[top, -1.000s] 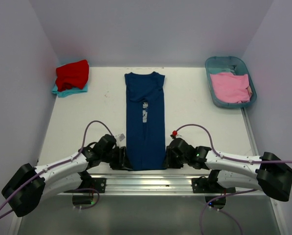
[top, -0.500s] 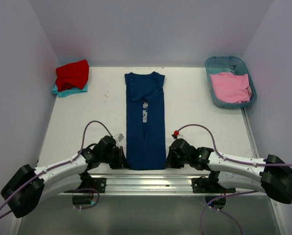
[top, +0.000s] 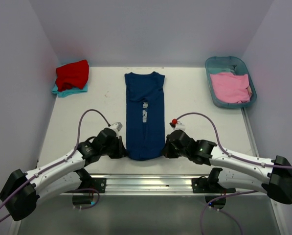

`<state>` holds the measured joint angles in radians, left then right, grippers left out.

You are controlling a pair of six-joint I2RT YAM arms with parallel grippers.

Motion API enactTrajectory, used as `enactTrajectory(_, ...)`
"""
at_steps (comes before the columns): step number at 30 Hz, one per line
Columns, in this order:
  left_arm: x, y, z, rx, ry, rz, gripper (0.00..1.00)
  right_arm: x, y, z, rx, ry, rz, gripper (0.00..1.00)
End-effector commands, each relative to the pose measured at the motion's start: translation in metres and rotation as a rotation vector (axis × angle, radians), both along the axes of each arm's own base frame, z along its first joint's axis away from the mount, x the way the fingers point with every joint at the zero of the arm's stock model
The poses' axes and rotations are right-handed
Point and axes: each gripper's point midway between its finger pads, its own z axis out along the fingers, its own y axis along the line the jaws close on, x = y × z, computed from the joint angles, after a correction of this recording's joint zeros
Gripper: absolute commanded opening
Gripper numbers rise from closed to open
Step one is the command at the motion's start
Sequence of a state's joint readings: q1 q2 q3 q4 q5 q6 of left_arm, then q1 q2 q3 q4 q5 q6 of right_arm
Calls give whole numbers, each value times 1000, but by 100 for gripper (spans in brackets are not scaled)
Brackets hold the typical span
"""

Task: Fold and stack the t-shirts
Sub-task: Fold the folded rectangular tshirt in 1/3 of the way

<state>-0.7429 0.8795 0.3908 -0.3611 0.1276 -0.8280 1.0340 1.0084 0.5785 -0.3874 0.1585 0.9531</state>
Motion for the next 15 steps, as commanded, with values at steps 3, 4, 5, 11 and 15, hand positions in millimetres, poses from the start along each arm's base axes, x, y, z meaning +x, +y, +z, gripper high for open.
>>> enactTrajectory(3,38,-1,29,75,-152,14,0,30,-1,24,-88,-139,-21,0)
enactTrajectory(4,46,1,34,95,-186,33,0,38,-1,34,-93,-169,-42,0)
enactTrajectory(5,56,3,44,115,-231,56,0,42,-1,35,-113,-187,-38,0)
enactTrajectory(11,94,6,78,145,-402,133,0,76,0,50,-171,-252,-73,0)
enactTrajectory(15,110,1,80,145,-459,145,0,102,2,45,-197,-250,-99,0)
